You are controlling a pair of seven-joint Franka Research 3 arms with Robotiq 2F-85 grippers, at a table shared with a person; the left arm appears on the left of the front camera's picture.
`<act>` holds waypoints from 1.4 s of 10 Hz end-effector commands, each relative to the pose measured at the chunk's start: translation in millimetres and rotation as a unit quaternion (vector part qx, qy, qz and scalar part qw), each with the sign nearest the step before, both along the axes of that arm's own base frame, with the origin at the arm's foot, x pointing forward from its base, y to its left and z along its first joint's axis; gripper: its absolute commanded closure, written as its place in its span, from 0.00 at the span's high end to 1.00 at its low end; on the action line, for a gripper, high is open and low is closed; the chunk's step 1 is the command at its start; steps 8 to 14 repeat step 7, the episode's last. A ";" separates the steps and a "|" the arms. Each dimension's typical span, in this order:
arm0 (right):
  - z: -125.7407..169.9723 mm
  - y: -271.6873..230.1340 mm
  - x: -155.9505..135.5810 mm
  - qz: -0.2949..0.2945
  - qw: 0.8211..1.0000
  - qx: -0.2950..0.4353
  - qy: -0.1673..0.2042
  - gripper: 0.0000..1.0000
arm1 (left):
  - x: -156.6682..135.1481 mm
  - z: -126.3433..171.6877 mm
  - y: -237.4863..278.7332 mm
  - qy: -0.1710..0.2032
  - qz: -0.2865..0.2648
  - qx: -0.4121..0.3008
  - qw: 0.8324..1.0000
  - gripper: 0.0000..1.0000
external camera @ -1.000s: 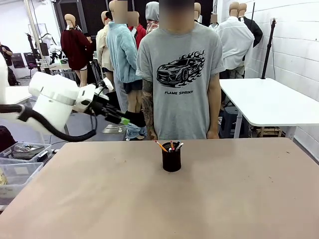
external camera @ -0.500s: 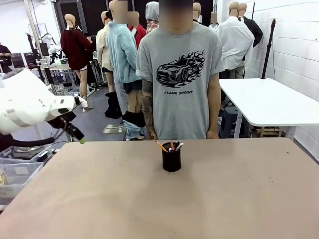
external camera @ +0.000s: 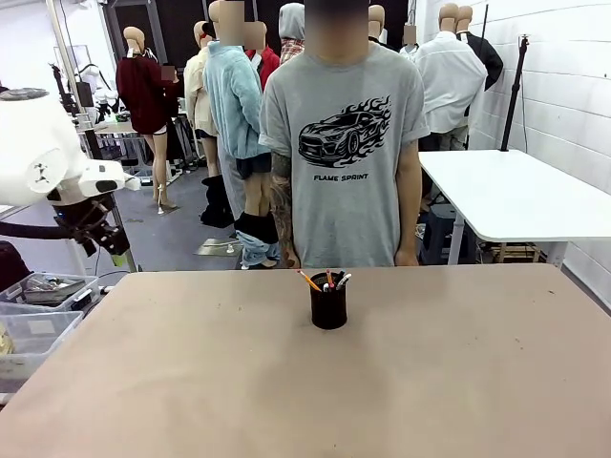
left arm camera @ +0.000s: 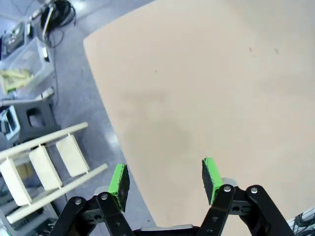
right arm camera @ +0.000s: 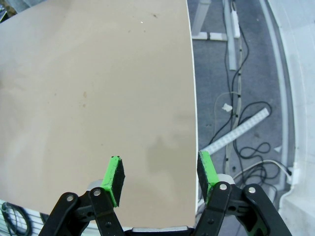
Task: Place the pens into the pen holder.
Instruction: Pick up a writing instrument from the table and place it into the Pen holder.
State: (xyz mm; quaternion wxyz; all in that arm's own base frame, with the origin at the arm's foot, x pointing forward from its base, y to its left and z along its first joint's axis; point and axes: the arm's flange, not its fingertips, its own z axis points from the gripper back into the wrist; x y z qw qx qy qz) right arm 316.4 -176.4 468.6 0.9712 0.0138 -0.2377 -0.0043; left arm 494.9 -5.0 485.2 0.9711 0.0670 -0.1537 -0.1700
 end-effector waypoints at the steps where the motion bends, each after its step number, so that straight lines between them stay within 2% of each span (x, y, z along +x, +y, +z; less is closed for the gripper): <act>1: 0.3 0.1 0.0 0.000 1.000 0.000 0.001 0.75 | -12.5 -1.0 36.2 -0.008 0.042 -0.042 0.998 0.78; 3: 0.3 0.1 0.0 0.000 1.000 0.000 0.001 0.75 | -26.2 -10.3 70.6 -0.010 0.095 -0.061 0.994 0.78; 4: 0.3 0.1 0.0 0.000 1.000 0.000 0.001 0.75 | -32.5 -14.0 77.4 -0.012 0.104 -0.067 0.992 0.78; 5: 0.3 0.1 0.0 0.000 1.000 0.000 0.001 0.75 | -15.8 -3.4 62.3 0.001 0.076 -0.048 0.996 0.78; 14: 0.3 0.1 0.0 0.000 1.000 0.000 0.001 0.75 | -15.8 -3.4 62.3 0.001 0.076 -0.048 0.996 0.78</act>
